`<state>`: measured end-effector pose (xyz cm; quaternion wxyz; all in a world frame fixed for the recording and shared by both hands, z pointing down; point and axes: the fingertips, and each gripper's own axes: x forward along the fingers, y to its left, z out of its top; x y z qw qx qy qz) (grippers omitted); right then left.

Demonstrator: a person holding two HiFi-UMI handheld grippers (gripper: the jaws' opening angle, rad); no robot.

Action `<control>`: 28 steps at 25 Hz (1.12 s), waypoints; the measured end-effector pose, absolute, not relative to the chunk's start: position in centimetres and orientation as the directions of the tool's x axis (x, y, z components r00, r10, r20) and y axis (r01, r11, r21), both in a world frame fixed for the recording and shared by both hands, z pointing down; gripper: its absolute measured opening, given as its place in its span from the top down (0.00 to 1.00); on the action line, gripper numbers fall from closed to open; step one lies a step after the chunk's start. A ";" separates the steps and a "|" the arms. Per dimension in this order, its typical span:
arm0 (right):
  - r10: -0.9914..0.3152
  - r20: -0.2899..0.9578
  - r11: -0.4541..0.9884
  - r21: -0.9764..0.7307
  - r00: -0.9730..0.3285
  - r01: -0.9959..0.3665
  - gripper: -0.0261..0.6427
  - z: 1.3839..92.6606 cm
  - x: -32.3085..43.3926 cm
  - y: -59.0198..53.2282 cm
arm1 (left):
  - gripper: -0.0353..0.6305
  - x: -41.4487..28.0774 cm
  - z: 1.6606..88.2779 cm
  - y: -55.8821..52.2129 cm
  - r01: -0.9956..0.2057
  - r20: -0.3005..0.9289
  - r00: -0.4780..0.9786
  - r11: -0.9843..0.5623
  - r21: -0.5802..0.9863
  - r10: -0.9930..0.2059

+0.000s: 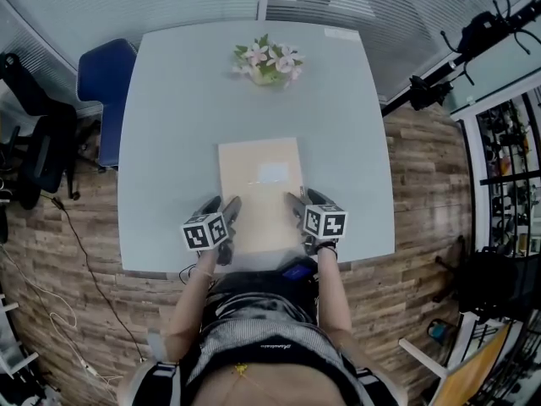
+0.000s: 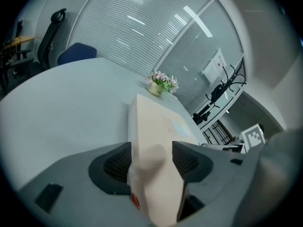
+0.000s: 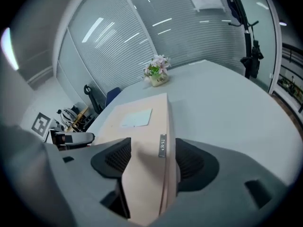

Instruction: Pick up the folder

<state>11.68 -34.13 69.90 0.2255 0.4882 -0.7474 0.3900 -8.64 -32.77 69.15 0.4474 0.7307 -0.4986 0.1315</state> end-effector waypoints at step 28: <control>-0.648 0.595 0.239 -0.435 -0.476 -0.868 0.57 64.1 11.8 -34.3 | 0.62 -8.0 64.0 -33.0 -0.855 0.588 0.448 -0.130 0.503 -0.673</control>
